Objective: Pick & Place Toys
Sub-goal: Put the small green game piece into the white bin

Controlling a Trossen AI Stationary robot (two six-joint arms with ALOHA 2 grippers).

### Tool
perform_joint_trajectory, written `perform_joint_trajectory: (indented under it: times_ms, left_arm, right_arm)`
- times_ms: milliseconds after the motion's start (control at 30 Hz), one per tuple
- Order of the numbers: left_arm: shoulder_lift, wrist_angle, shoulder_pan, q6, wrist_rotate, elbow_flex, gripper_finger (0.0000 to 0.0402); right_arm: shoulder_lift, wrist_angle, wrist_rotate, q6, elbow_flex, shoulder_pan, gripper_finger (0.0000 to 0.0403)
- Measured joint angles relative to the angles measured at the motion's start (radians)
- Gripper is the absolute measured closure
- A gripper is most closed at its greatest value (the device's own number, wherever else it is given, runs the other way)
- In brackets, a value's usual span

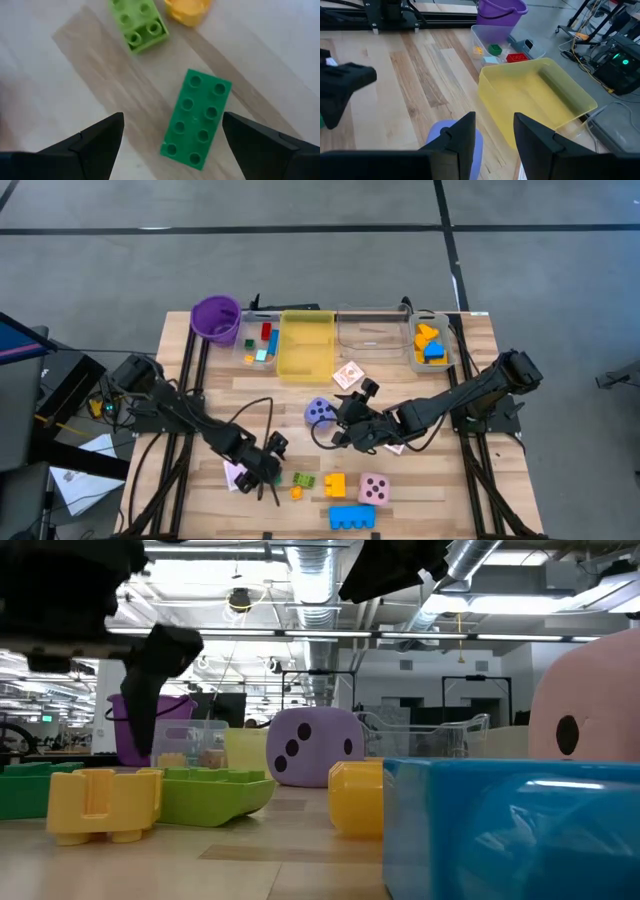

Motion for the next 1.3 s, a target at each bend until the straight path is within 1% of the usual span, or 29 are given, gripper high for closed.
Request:
perform_joint_trajectory:
  times_ms: [167,300,433,667,1067,1167,1300]
  left_arm:
    - [0.041,0.0,0.0,0.0,0.044,0.0,0.007]
    - [0.047,0.0,0.0,0.0,0.044,0.0,0.0071]
    - [0.047,0.0,0.0,0.0,0.044,0.0,0.0085]
    - [0.047,-0.001,0.0,-0.006,0.044,0.0,0.0143]
    - [0.044,0.009,0.001,-0.066,0.045,0.0,0.028]
    - [0.036,0.007,0.005,-0.097,0.045,0.001,0.0285]
    - [-0.007,0.01,0.005,-0.114,0.044,0.001,0.0284]
  right_arm:
    - [0.0,-0.001,0.0,0.0,0.0,0.0,0.0276]
    - [0.0,-0.001,0.0,0.0,0.0,0.0,0.0276]
    - [0.0,-0.001,0.0,0.0,0.0,0.0,0.0276]
    - [0.0,-0.001,0.0,0.0,0.0,0.0,0.0276]
    - [0.0,-0.001,0.0,0.0,0.0,0.001,0.0276]
    - [0.0,0.0,0.0,0.0,0.0,0.001,0.0276]
    - [0.0,0.004,0.0,0.0,0.0,0.001,0.0276]
